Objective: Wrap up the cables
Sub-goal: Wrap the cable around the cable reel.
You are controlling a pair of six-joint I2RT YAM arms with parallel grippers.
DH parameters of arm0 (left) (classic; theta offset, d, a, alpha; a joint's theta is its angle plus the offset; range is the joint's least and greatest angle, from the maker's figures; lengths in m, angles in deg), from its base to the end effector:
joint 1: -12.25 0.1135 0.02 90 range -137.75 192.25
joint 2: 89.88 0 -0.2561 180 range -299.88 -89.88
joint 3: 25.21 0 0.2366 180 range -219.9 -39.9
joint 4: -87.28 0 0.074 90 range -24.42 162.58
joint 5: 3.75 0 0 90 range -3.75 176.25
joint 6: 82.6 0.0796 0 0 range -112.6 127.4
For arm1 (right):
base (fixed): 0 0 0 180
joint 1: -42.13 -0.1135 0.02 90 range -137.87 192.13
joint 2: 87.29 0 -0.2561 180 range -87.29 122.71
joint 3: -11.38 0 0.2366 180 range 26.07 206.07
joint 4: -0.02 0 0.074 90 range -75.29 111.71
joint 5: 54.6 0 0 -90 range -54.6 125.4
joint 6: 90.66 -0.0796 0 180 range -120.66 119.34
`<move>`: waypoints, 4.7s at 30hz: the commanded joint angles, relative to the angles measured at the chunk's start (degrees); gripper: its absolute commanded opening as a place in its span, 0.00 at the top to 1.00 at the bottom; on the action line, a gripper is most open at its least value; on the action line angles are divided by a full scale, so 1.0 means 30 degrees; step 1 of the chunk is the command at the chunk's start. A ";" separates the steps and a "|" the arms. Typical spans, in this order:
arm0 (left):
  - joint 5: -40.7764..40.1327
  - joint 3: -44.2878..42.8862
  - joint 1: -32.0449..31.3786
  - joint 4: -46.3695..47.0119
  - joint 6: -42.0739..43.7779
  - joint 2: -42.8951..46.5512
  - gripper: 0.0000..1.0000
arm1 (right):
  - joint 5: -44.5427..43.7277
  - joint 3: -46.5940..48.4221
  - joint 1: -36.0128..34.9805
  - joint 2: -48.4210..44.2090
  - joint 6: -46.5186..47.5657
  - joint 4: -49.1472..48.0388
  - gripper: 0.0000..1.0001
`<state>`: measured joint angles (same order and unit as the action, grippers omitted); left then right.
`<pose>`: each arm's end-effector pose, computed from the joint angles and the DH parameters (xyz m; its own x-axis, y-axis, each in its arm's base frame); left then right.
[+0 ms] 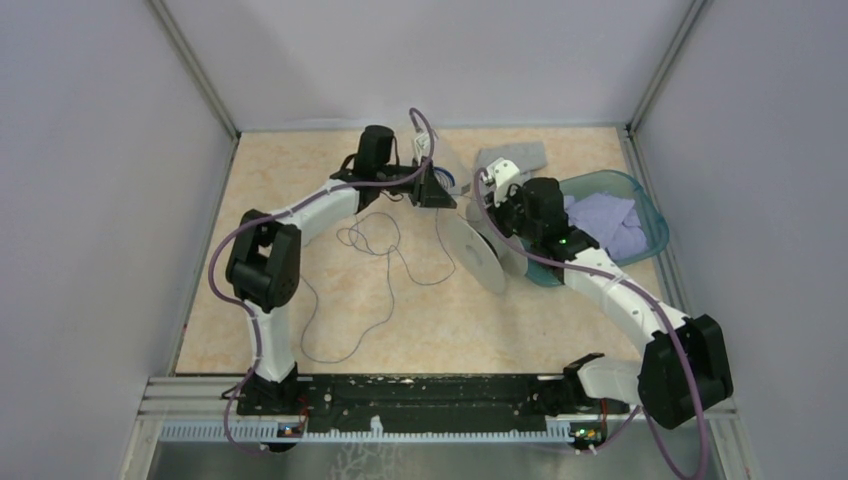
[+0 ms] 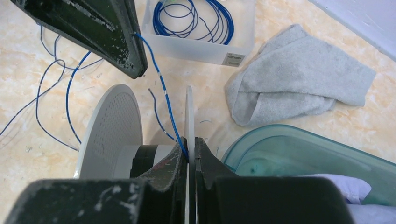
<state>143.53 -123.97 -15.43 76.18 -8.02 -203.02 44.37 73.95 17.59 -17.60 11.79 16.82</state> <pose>0.3722 -0.2709 0.2399 -0.6128 0.1592 -0.7740 0.7891 0.1745 -0.5889 0.2727 0.1381 0.2625 -0.2438 -0.3454 -0.9062 -0.6067 0.7833 -0.1353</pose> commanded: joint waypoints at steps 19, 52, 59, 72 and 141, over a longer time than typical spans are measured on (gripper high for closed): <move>-0.1003 -0.2356 -0.0511 -0.0738 0.0207 0.0184 1.00 | 0.0384 0.1253 0.1440 -0.2309 0.1441 0.7131 0.77; 0.1276 0.1335 -0.1353 1.1511 -1.4841 0.0257 1.00 | 0.0007 0.1502 0.1440 -0.0666 -0.2121 0.2451 0.99; 0.1635 0.0106 -0.1525 0.7974 -1.1340 0.0629 1.00 | -0.1317 0.2093 0.1356 -0.0111 -0.3043 0.1911 1.00; -0.0824 -0.3170 -0.1466 -0.0304 -0.4037 0.1341 1.00 | -0.6165 0.2772 -0.1197 0.1468 -0.4910 0.0564 1.00; -0.1020 0.2514 0.0499 0.2186 -0.3357 0.6683 1.00 | 0.8347 0.8250 0.2656 0.6609 0.5959 0.3829 0.73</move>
<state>140.56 -117.13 -14.21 81.58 -19.61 -184.73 67.06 94.93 25.02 1.46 27.42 28.95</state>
